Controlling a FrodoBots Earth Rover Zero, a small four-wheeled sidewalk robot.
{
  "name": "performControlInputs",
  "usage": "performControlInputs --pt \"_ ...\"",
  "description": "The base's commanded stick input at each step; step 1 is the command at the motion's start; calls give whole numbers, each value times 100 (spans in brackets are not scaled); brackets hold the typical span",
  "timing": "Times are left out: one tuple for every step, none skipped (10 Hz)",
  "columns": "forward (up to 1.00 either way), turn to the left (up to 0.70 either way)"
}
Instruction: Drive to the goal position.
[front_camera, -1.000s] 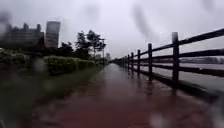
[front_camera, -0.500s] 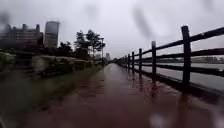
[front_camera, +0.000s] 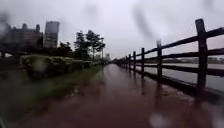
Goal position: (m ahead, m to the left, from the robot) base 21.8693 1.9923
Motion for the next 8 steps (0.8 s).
performControlInputs --pt "100 0" --pt "100 0" --pt "100 0" --pt "100 0" --pt "100 3" --pt "100 6" --pt "100 9" --pt "100 8"
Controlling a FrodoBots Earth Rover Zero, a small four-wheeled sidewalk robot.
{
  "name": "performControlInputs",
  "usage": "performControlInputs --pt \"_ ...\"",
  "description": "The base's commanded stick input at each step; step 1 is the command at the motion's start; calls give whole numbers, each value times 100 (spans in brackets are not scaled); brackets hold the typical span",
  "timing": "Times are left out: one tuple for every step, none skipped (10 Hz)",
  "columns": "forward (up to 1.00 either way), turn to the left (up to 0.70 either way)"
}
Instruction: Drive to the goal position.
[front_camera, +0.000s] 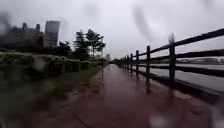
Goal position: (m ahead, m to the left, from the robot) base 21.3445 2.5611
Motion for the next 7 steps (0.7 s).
performControlInputs --pt "100 6" --pt "100 0" --pt "100 0" --pt "100 0" --pt "100 0" --pt "100 0" --pt "100 0"
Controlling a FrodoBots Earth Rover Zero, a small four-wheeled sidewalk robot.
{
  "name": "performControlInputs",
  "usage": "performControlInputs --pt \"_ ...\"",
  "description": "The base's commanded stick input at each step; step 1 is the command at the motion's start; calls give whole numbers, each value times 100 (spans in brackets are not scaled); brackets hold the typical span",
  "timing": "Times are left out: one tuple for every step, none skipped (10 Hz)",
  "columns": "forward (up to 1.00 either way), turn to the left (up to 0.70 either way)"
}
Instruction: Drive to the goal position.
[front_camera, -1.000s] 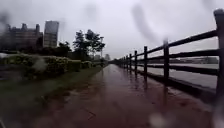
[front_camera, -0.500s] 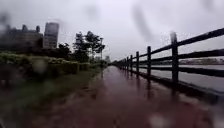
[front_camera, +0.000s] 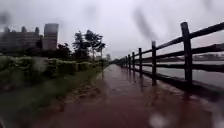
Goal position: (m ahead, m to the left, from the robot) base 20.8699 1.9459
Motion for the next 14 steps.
performControlInputs --pt "100 0" --pt "100 0" --pt "100 0" --pt "100 0" --pt "100 0" --pt "100 0" --pt "100 0" --pt "100 0" --pt "100 0" --pt "100 0" --pt "100 -8" --pt "100 -21" --pt "100 -25" --pt "100 0"
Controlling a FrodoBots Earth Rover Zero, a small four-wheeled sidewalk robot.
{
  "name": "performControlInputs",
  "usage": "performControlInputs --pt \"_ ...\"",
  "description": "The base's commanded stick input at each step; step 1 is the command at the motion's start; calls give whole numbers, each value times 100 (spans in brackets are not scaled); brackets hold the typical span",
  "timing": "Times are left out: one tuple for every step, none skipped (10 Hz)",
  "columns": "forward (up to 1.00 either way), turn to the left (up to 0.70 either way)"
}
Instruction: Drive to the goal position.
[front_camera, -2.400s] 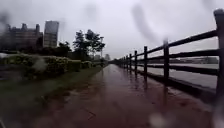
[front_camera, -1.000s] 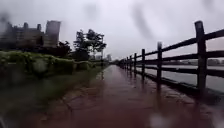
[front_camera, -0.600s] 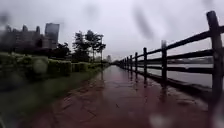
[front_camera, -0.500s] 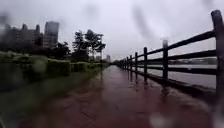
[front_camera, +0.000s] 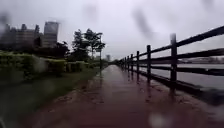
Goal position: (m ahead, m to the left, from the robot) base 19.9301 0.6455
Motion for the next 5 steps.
performControlInputs --pt "100 0" --pt "100 0" --pt "100 0" --pt "100 0" --pt "100 0"
